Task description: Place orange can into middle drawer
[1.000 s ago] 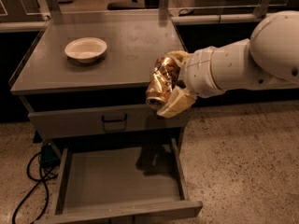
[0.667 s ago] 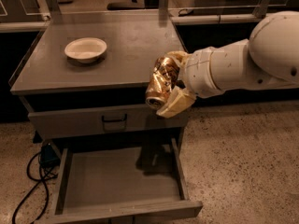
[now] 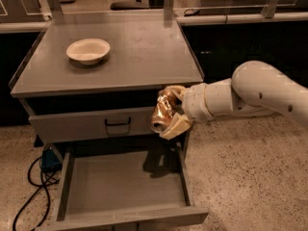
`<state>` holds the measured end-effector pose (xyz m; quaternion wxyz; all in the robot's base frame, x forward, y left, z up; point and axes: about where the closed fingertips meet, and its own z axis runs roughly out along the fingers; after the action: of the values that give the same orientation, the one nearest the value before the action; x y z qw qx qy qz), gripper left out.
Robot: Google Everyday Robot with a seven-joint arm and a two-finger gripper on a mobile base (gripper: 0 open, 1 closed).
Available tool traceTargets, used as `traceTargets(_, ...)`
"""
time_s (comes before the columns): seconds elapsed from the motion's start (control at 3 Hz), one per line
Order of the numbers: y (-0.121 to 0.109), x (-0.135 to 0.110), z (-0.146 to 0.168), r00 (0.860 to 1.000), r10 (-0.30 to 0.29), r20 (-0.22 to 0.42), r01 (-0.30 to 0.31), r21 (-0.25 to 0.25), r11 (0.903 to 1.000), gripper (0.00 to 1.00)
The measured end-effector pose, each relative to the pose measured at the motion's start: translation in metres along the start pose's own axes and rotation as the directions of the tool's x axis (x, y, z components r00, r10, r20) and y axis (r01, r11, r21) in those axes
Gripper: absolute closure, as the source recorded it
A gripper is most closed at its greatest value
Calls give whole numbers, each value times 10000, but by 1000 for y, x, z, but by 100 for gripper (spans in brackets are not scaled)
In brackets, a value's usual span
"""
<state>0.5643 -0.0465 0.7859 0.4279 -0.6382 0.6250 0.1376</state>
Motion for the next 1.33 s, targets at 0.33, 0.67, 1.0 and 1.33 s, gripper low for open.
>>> traceTargets(0.33,16,74,64,9948,1016,-6,-1015,-605,9930,100)
traceTargets(0.67,17,75,66,9945,1052,-7,-1050,-603,9926,100)
traceTargets(1.0,44,96,86,9883,1514,-175,-1522,-587,9866,100)
traceTargets(1.33,76,128,127,9777,1976,-706,-2009,-434,9786,100)
